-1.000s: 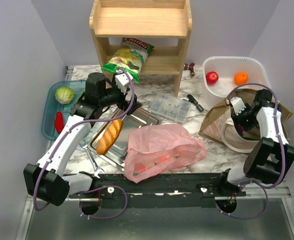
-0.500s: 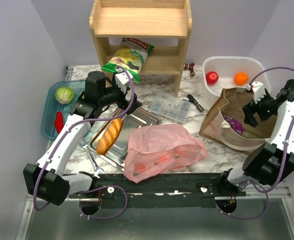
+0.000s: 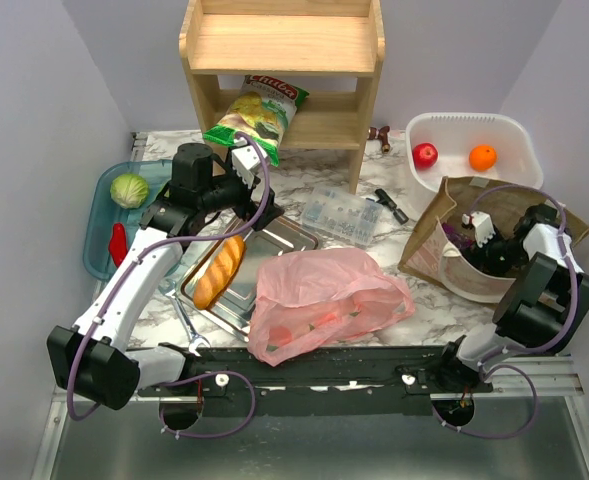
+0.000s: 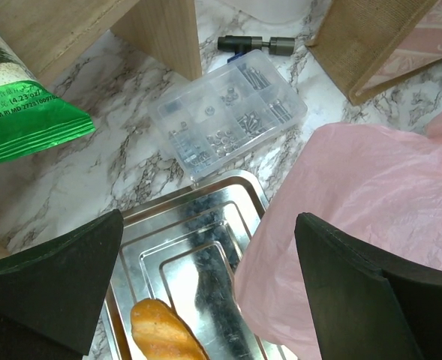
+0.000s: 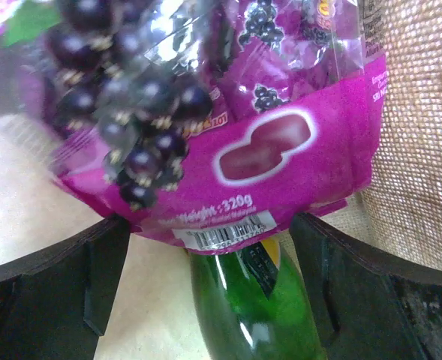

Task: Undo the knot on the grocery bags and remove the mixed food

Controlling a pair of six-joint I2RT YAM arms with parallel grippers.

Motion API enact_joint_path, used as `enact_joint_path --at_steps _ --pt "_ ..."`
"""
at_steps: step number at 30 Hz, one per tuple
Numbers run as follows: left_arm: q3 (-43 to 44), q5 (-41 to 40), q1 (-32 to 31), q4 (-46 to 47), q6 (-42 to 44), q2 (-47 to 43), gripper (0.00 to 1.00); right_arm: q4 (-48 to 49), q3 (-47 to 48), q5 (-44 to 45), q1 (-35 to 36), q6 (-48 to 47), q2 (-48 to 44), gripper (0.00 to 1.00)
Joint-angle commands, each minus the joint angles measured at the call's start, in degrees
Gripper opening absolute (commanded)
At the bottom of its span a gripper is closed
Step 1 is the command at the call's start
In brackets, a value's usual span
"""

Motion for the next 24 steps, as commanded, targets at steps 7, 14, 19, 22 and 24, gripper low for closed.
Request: enact_joint_path --at_steps 7,14,19,22,24 --pt "3.1 0.5 -0.1 -1.4 0.5 1.2 0.99 9.6 -2.5 5.4 0.2 -2.2 1.4 0.39" --pt "5.9 0.8 -0.1 -2.2 1.6 2.5 0.98 -3.8 6.9 -3.6 0.2 0.1 -2.7 0.01" --pt "6.4 2.4 -0.1 -0.9 1.6 1.8 0.99 -12.4 16.3 -10.2 0.0 3.3 -4.3 0.01" --pt "7.1 3.4 -0.1 -1.2 1.2 1.9 0.99 -15.7 21.0 -13.3 -0.2 5.2 -5.1 0.0" --pt "8.6 3.6 -0.1 -2.6 1.2 2.5 0.98 -17.4 23.5 -14.5 -0.3 5.5 -5.6 0.0"
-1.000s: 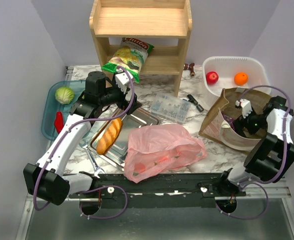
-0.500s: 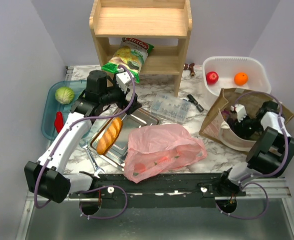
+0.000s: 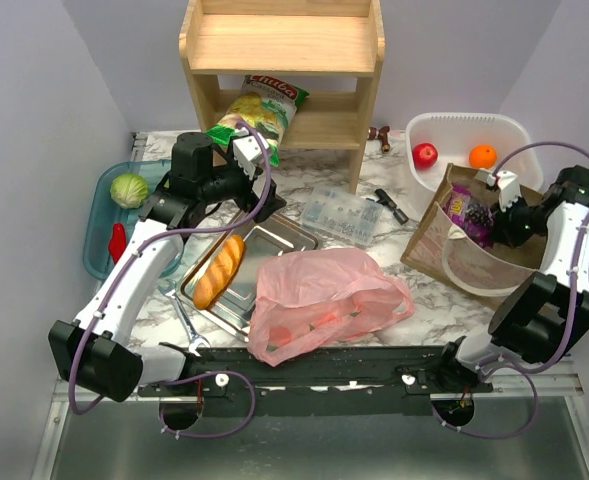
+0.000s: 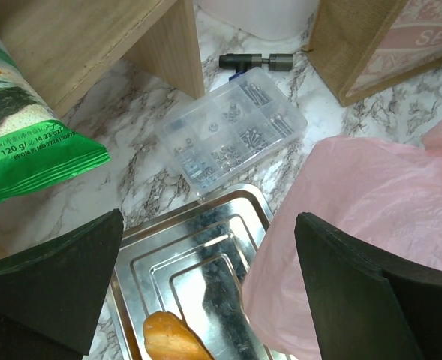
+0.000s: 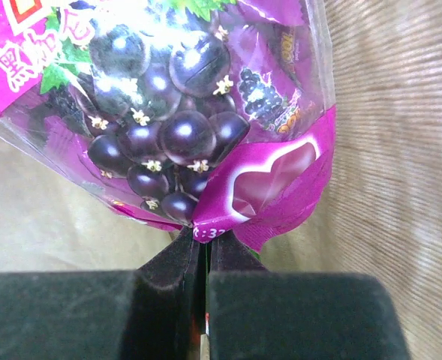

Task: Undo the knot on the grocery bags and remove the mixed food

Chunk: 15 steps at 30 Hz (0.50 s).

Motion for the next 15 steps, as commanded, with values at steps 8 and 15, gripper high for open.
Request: enact_joint_path --at_steps 8,15 --pt "8.7 2.4 -0.1 -2.1 -0.7 2.2 0.99 -9.8 15.3 -12.4 -2.0 6.0 -4.8 0.0" --pt "22.3 5.5 -0.1 -14.3 0.6 9.6 0.98 -7.9 23.5 -16.3 -6.0 13.0 -3.6 0.0"
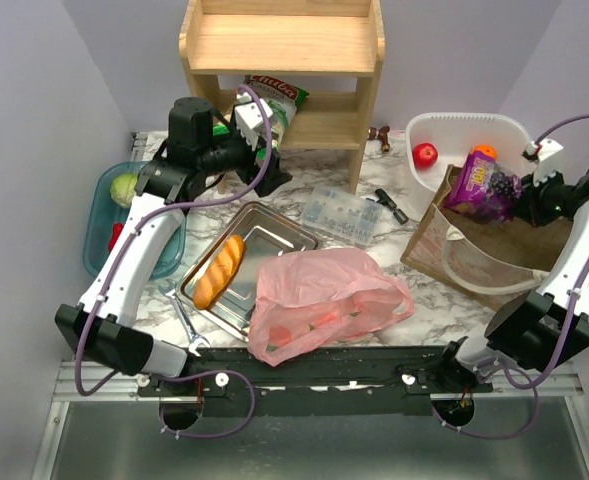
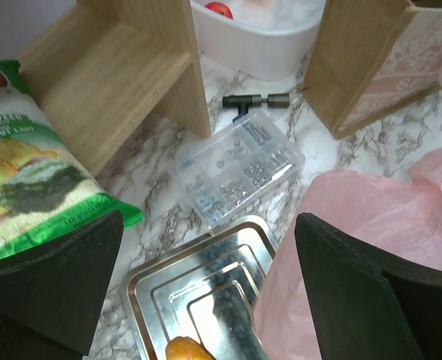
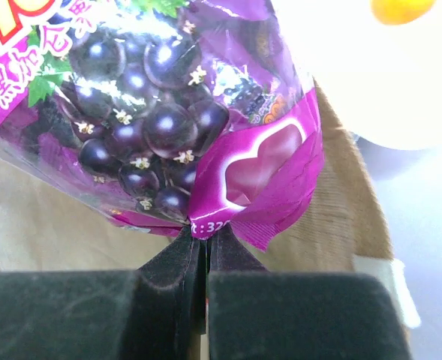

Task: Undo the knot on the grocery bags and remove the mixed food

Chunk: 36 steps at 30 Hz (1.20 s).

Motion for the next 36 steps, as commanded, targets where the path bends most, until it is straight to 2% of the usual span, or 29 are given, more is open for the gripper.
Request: enact_joint_path --at_steps 1,6,10,13,15,17,19,23,29,31,36 --pt "7.8 4.1 -0.1 -6.8 -0.1 4.1 0.98 -0.5 9.0 -9.7 -2.7 5.2 0.0 0.0" --pt "3.3 10.0 -0.1 2.6 0.9 0.3 0.99 -0.7 16.0 -17.0 -2.7 10.0 -0.9 0.0" --pt "2.0 16.4 -0.3 5.9 8.4 -2.2 0.99 6.3 18.8 -23.6 -2.6 22.3 -0.2 0.01" --pt "3.2 15.9 -0.9 8.2 9.4 -2.4 0.98 11.2 21.2 -27.6 -1.0 31.1 1.7 0.01" --pt "6.5 15.9 -1.1 7.8 8.2 -1.2 0.99 14.5 21.7 -28.9 1.1 36.3 2.3 0.01" --pt "9.7 16.2 -1.3 7.1 8.1 -0.3 0.98 16.8 21.8 -26.3 5.8 39.1 2.5 0.01" --pt "10.4 17.0 -1.6 6.4 11.7 -0.8 0.98 17.4 21.7 -23.7 11.5 39.3 2.4 0.01" --pt "7.1 15.3 -3.9 4.4 29.4 -5.1 0.98 19.0 20.5 -21.8 19.6 41.2 2.3 0.01" --pt "-2.0 11.1 -9.2 0.0 66.2 -12.4 0.99 16.1 18.5 -20.5 28.7 38.6 2.7 0.01" --pt "-2.7 11.3 -9.3 -0.7 72.4 -12.4 0.99 14.9 17.3 -20.4 31.3 37.7 2.6 0.01" --pt "-6.5 12.4 -9.7 6.6 77.9 -12.5 0.98 12.1 14.6 -19.5 38.2 35.0 2.2 0.01"
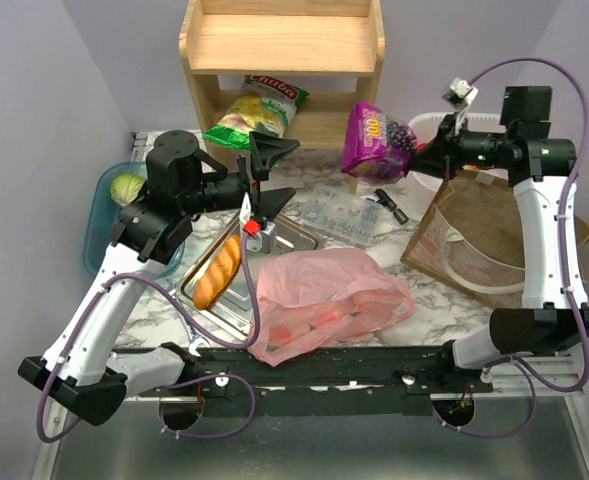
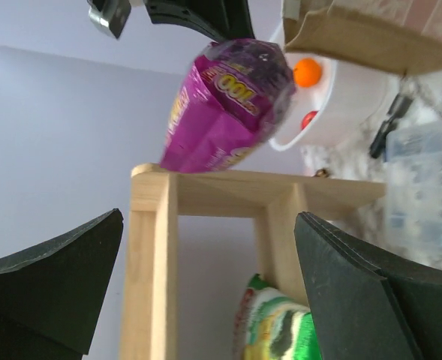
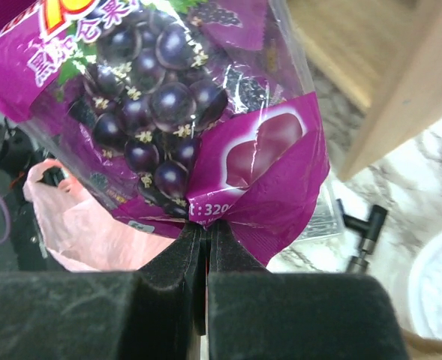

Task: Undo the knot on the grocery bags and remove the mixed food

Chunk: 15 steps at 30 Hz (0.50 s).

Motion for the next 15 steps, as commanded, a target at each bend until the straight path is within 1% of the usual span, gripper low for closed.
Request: enact_joint_path --at_steps 1,4,8,10,13,15 --pt "-4.1 0.4 -0.9 5.3 14.7 0.3 0.99 -0.9 -1.7 -0.3 6.2 -2.4 -1.2 0.01" --pt "-5.0 0.5 -1.8 4.4 20.3 0.9 0.98 -1.9 -3.0 1.2 10.2 -3.5 -1.6 0.01" --pt "-4.3 1.2 -2.2 1.9 25.3 2.6 0.98 -2.4 -4.2 1.8 13.6 -3.9 -1.9 0.01" --pt "-3.5 1.4 -2.3 0.6 26.4 3.6 0.99 -2.2 -4.8 2.1 14.8 -3.9 -2.1 0.01" --pt "-2.2 0.3 -2.3 -4.8 29.8 5.1 0.98 -1.7 -5.8 2.7 16.1 -3.5 -2.8 0.01" --pt "-3.3 0.1 -2.1 -4.9 28.1 4.7 0.98 -0.5 -6.3 2.9 16.3 -2.5 -3.5 0.01"
